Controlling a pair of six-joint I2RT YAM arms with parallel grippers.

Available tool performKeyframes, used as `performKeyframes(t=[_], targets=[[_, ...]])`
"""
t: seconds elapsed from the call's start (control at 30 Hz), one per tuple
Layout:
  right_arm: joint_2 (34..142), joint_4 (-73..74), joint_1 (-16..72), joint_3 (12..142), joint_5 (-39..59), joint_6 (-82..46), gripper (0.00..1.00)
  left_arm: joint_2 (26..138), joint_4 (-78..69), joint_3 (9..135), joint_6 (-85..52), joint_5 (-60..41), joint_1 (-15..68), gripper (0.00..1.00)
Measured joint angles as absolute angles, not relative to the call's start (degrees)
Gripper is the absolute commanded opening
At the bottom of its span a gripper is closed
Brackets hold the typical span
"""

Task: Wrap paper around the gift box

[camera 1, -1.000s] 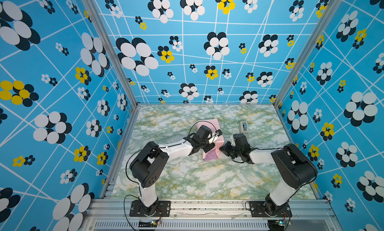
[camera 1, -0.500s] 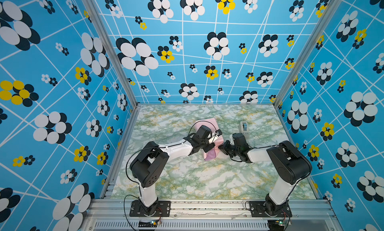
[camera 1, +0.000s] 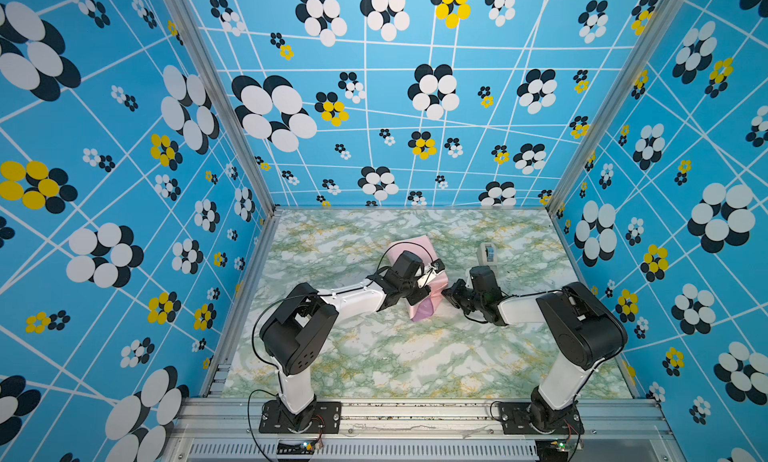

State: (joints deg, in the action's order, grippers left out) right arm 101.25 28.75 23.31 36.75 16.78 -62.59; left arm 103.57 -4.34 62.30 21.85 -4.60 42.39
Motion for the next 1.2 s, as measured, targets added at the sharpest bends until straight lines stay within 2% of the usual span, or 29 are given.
performKeyframes(t=[0.3, 0.87, 0.9, 0.97, 1.03, 1.2], targets=[[100.4, 25.9, 27.6, 37.5, 16.6, -62.2, 0.00, 103.6, -4.4, 62.3, 21.8, -4.6, 42.4, 0.45], [93.1, 27.1, 28.8, 27.8, 19.7, -62.2, 0.00, 103.6, -4.4, 62.3, 21.8, -4.6, 42.4, 0.46], [92.1, 26.2, 29.0, 27.3, 20.0, -62.0, 0.05, 103.6, -4.3, 62.3, 21.8, -4.7, 42.4, 0.48], [88.6, 21.1, 29.1, 26.8, 19.9, -60.8, 0.23, 103.5, -4.3, 62.3, 21.6, -5.0, 42.4, 0.52], [83.8, 13.7, 28.7, 27.7, 19.2, -57.6, 0.37, 103.4, -3.9, 62.3, 21.3, -5.5, 42.4, 0.60], [74.0, -1.3, 23.2, 37.8, 18.0, -48.7, 0.53, 101.5, -0.1, 63.4, 19.3, -6.9, 42.4, 0.72]])
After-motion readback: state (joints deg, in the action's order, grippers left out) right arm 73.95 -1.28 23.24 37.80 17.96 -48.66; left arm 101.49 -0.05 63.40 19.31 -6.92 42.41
